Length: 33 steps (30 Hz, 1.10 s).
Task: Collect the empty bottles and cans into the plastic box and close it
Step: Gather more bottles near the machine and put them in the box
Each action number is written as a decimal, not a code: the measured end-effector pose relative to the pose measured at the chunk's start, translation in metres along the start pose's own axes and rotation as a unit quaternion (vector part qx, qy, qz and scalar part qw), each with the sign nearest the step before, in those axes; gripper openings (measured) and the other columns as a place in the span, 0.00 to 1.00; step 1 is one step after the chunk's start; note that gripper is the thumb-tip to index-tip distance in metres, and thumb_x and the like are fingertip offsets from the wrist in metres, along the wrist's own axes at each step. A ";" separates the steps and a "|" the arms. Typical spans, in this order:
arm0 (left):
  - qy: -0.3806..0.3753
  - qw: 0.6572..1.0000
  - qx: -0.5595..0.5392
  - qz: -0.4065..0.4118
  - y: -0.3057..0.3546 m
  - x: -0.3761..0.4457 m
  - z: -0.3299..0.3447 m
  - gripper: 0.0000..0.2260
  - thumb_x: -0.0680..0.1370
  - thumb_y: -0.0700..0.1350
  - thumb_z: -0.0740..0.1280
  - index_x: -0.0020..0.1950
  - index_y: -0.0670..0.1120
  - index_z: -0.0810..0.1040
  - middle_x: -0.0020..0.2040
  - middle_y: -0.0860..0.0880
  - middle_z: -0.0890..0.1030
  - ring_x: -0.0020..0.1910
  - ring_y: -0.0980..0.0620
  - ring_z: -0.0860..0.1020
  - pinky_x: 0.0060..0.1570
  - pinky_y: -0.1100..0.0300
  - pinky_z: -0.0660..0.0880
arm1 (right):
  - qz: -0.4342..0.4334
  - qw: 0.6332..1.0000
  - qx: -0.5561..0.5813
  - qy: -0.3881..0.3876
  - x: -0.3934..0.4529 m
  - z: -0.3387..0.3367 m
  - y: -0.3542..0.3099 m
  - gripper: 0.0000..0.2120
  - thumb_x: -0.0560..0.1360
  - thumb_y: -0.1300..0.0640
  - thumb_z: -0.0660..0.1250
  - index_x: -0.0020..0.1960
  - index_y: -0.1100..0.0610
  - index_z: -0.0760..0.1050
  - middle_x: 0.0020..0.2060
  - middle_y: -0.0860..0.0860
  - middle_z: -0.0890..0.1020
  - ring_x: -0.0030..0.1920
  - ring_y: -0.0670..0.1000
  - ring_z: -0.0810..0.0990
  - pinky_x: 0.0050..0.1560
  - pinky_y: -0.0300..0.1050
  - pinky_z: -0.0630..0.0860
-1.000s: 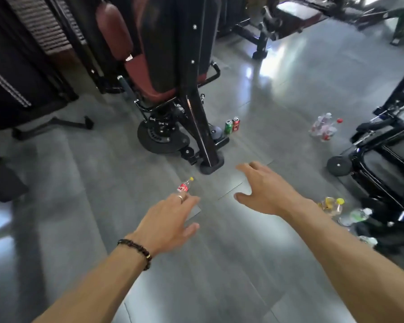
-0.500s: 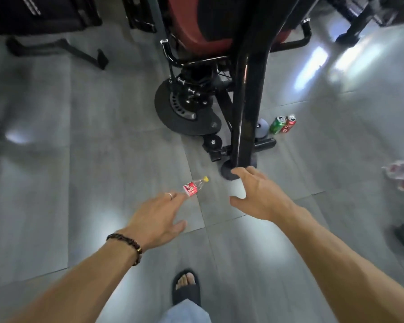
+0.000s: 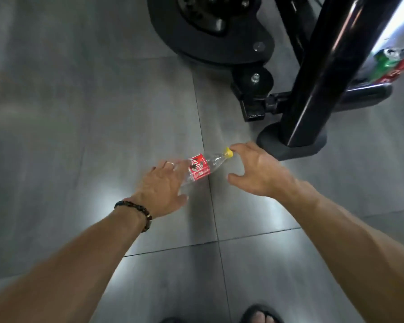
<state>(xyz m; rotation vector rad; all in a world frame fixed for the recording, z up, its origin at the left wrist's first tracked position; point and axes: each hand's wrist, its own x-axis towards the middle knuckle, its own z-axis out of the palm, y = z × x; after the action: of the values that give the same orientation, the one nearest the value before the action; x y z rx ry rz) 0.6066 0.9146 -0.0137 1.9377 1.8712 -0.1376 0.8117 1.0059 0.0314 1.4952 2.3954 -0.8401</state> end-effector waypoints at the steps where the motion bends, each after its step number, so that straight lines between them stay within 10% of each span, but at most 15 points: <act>1: 0.006 1.000 -0.006 -0.009 -0.003 0.010 0.008 0.34 0.71 0.52 0.69 0.74 0.49 0.58 0.69 0.45 0.68 0.65 0.44 0.68 0.63 0.49 0.69 | -0.006 1.000 -0.007 0.002 0.011 0.005 0.005 0.31 0.71 0.47 0.69 0.70 0.53 0.64 0.64 0.54 0.71 0.63 0.57 0.73 0.62 0.51 0.71; 14: -0.021 0.998 -0.046 -0.041 0.016 0.022 0.010 0.34 0.74 0.47 0.68 0.74 0.51 0.53 0.62 0.44 0.72 0.57 0.44 0.75 0.51 0.52 0.75 | -0.013 1.000 0.004 -0.002 0.026 -0.005 0.020 0.35 0.72 0.45 0.69 0.74 0.53 0.60 0.67 0.54 0.69 0.66 0.55 0.71 0.63 0.48 0.71; 33: -0.133 0.974 -0.005 0.184 0.268 -0.104 -0.131 0.35 0.73 0.48 0.69 0.74 0.56 0.53 0.64 0.48 0.70 0.60 0.44 0.74 0.55 0.52 0.73 | 0.279 0.929 0.188 0.152 -0.307 -0.133 0.094 0.34 0.72 0.44 0.67 0.73 0.52 0.60 0.65 0.52 0.69 0.62 0.55 0.72 0.56 0.48 0.72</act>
<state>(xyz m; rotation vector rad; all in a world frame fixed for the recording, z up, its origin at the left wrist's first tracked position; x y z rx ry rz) 0.8281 0.8707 0.2066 2.1042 1.3178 -0.2564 1.0555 0.8769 0.2433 2.4540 1.8550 -1.0110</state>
